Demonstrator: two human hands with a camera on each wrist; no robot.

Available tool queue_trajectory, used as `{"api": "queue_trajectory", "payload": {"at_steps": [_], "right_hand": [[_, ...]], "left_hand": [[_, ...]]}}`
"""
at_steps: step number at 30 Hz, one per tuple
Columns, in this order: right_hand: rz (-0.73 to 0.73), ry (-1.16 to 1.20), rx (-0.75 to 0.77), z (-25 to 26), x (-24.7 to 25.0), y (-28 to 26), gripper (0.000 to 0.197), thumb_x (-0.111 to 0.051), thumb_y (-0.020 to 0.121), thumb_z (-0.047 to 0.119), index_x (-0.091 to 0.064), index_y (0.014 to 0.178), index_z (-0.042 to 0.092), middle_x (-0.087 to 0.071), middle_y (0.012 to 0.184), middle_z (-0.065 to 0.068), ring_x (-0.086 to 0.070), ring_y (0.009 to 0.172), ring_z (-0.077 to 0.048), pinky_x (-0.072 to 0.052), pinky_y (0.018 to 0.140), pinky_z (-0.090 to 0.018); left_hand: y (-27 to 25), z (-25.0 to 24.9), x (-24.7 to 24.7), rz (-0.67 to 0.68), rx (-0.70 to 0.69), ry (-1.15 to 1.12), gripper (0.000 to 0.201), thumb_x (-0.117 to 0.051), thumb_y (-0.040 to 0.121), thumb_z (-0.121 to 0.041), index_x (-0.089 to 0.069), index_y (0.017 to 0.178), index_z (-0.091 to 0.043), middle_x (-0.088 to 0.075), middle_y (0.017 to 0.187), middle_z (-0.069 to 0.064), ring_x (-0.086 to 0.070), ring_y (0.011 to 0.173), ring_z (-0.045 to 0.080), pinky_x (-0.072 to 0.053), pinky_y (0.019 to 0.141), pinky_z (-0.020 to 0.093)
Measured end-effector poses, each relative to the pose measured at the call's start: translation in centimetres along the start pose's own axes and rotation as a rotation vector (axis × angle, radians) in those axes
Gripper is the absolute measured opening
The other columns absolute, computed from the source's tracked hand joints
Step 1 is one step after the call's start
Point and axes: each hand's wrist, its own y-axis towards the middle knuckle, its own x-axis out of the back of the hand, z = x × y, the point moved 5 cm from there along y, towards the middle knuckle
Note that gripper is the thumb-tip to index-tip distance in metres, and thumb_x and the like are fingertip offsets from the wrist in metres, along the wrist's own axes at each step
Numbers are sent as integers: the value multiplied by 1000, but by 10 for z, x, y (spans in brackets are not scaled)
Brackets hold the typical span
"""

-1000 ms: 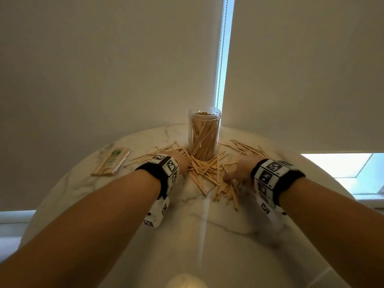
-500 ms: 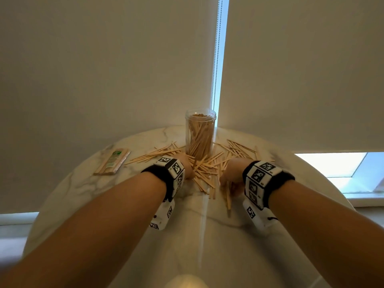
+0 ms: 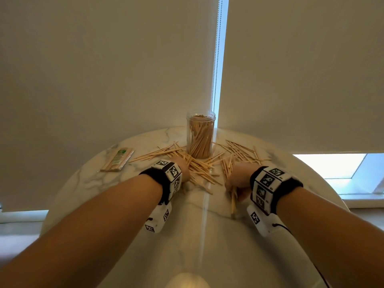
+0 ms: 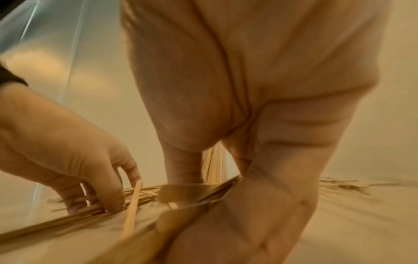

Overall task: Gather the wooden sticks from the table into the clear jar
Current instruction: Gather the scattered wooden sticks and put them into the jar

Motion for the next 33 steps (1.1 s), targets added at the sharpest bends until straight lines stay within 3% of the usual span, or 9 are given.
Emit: {"api": "queue_trajectory", "payload": {"at_steps": [6,11,15,18,20,22,27,30,33], "right_hand": [[80,127,5,-8,-9,-28,14,-67,92,7,-69,100,-4,-75,90,-18,-75,79,-29,-62,77,-41],[115,285,61,-9,-20,-52,9,-68,92,9,-70,95,1,-74,83,-13,-73,67,-21,-63,66,-32],[100,357,122,-7,-30,-65,11,-68,91,10,-70,92,0,-76,78,-12,-75,70,-21,-63,71,-34],[89,410,166,0,-38,-76,11,-67,92,10,-68,92,-1,-76,74,-11,-76,68,-21,-63,66,-32],[89,429,217,8,-45,-82,11,-66,93,11,-68,93,0,-76,81,-14,-76,71,-23,-63,68,-34],[92,392,313,22,-51,-88,12,-61,95,11,-69,88,6,-75,85,-16,-76,76,-26,-63,72,-38],[22,287,484,51,-62,-84,17,-60,94,7,-67,106,-2,-71,82,-8,-72,68,-20,-62,66,-31],[63,292,466,54,-64,-76,6,-69,91,11,-73,91,6,-77,89,-12,-76,81,-24,-63,77,-37],[-31,215,470,49,-49,-70,11,-73,89,20,-74,88,10,-77,83,-4,-76,79,-16,-62,80,-36]], "left_hand": [[16,23,-21,55,71,1,17,-57,91,-34,-67,94,-21,-71,106,4,-64,91,28,-57,88,38],[-43,9,0,-30,-59,-304,35,-38,104,-5,-54,132,8,-56,136,22,-52,127,33,-41,99,32],[-37,22,-24,71,46,-876,58,-28,108,-39,-46,142,3,-48,144,26,-46,134,40,-40,107,42],[-43,15,-34,131,86,-1042,93,-24,86,-82,-57,132,-8,-71,110,17,-69,98,35,-56,84,41],[-47,8,-36,188,31,-1103,92,-28,73,-92,-63,107,-13,-57,71,3,-52,57,19,-44,52,25],[-54,1,-36,238,-27,-1131,91,-45,57,-99,-63,88,-16,-50,66,0,-44,55,16,-39,51,25],[-47,0,-34,108,-105,-1205,51,-71,66,-49,-72,86,-1,-74,88,14,-70,87,32,-56,89,49],[-44,8,-27,22,-87,-1194,23,-57,87,-25,-63,78,-4,-64,78,14,-61,75,29,-50,72,41],[-38,17,-28,70,-90,-1195,27,-51,88,-24,-64,89,-1,-69,81,16,-66,75,33,-55,79,49]]}}
